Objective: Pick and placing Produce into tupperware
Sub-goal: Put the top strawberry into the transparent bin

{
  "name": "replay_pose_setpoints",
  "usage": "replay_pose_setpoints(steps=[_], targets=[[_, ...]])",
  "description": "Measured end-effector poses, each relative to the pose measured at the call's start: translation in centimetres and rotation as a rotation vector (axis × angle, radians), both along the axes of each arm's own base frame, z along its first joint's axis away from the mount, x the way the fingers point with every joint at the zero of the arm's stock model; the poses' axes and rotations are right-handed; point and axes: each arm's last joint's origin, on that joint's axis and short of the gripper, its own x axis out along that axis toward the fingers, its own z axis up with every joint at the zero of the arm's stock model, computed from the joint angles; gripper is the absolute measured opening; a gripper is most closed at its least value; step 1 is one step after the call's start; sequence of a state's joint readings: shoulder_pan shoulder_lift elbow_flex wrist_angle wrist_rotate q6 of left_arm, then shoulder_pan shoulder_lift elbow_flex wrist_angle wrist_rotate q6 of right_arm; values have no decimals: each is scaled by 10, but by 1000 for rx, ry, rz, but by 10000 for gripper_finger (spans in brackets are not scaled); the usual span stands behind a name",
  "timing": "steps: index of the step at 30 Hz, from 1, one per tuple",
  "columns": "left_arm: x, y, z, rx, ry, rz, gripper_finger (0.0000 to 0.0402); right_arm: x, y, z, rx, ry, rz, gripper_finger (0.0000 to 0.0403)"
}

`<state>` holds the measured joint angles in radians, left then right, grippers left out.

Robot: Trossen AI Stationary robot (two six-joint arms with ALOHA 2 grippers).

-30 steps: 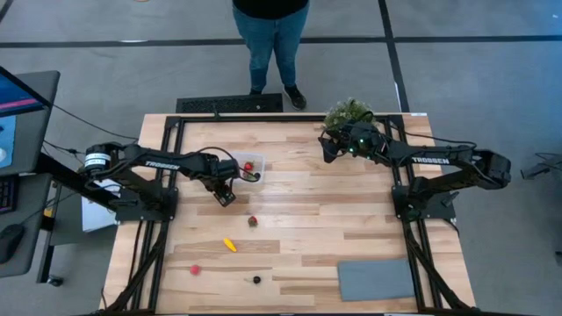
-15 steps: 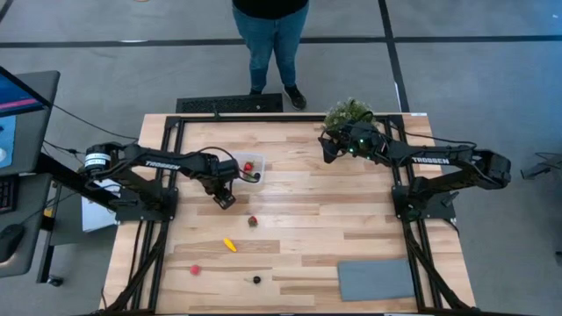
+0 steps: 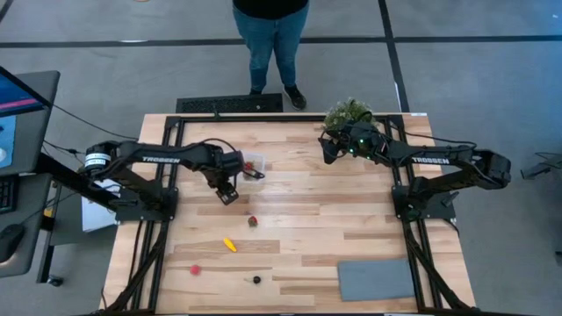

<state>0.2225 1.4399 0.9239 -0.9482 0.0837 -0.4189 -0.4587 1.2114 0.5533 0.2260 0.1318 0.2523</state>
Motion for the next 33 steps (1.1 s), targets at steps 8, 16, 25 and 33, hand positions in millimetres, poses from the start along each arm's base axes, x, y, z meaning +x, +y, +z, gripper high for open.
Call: replay_pose_setpoints(steps=[8, 16, 25, 33], targets=[[17, 13, 45, 132, -91, -39, 133, 0, 0, 0, -3, -4, 0, 244], [17, 37, 59, 218, -128, -3, 134, 1, -1, 3, -33, -18, 9, 244], [18, 55, 62, 252, -197, 22, 134, 2, -1, 5, -61, -26, 17, 244], [17, 55, 51, 248, -184, 15, 134, 2, -1, 5, -65, -27, 18, 244]])
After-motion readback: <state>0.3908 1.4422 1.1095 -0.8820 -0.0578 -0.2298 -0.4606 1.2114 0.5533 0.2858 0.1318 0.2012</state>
